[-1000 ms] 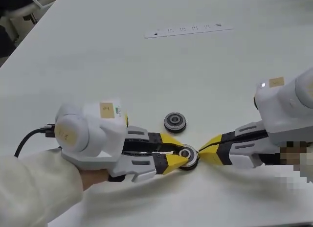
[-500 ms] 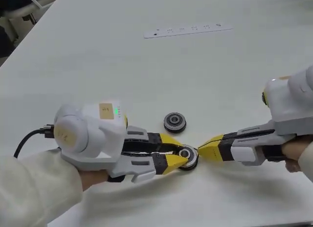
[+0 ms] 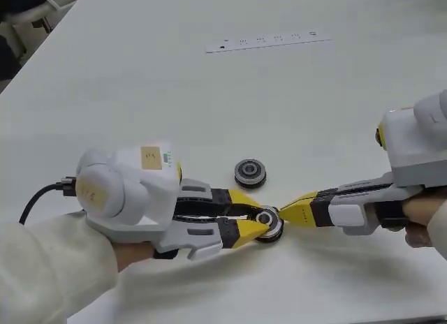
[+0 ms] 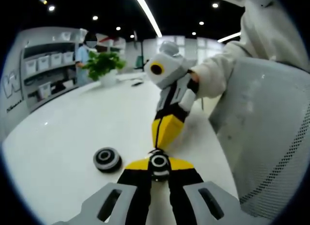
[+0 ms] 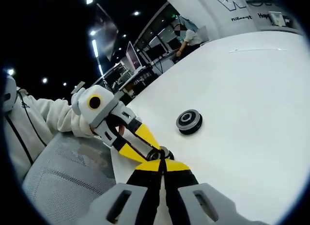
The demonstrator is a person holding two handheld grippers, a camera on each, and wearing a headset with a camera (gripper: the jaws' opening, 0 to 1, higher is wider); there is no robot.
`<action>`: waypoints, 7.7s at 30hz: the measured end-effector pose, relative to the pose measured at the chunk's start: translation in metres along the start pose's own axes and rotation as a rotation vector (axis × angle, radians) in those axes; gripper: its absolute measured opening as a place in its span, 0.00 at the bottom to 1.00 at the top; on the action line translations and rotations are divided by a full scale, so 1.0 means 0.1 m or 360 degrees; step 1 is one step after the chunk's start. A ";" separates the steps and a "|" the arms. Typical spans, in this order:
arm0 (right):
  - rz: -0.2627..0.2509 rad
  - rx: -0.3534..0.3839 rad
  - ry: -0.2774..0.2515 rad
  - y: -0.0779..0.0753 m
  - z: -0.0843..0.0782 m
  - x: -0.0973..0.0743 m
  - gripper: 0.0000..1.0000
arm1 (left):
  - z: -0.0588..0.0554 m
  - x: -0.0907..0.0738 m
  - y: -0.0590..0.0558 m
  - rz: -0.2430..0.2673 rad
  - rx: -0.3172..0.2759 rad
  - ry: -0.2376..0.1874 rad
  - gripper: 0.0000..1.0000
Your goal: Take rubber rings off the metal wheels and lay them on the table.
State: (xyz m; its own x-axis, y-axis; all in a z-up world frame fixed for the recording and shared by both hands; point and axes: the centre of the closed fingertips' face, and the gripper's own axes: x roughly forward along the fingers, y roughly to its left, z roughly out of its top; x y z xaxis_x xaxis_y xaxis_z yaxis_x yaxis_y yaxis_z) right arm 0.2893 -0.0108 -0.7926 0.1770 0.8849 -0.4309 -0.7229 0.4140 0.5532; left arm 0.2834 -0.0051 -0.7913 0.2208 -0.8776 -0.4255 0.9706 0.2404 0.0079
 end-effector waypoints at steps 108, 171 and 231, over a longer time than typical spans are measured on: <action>-0.0034 -0.0070 0.0004 0.18 0.07 -0.29 0.00 | 0.45 -0.98 -0.20 0.0022 0.0000 -0.0001 0.85; 0.0275 -0.0310 0.0228 0.92 0.33 0.21 0.00 | 0.02 -1.65 -0.34 0.0336 -0.0285 -0.0025 0.93; 0.0061 -0.0344 0.0425 0.48 -0.03 0.78 0.01 | -0.02 -1.59 -0.41 0.0304 -0.0311 0.0002 0.91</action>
State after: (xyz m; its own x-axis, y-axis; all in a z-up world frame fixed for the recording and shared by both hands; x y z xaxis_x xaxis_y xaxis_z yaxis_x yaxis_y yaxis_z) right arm 0.2667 0.0771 -0.8013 -0.0132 0.7999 -0.6000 -0.8554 0.3017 0.4211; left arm 0.2081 0.1255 -0.7261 0.3977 -0.8082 -0.4344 0.8747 0.4769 -0.0865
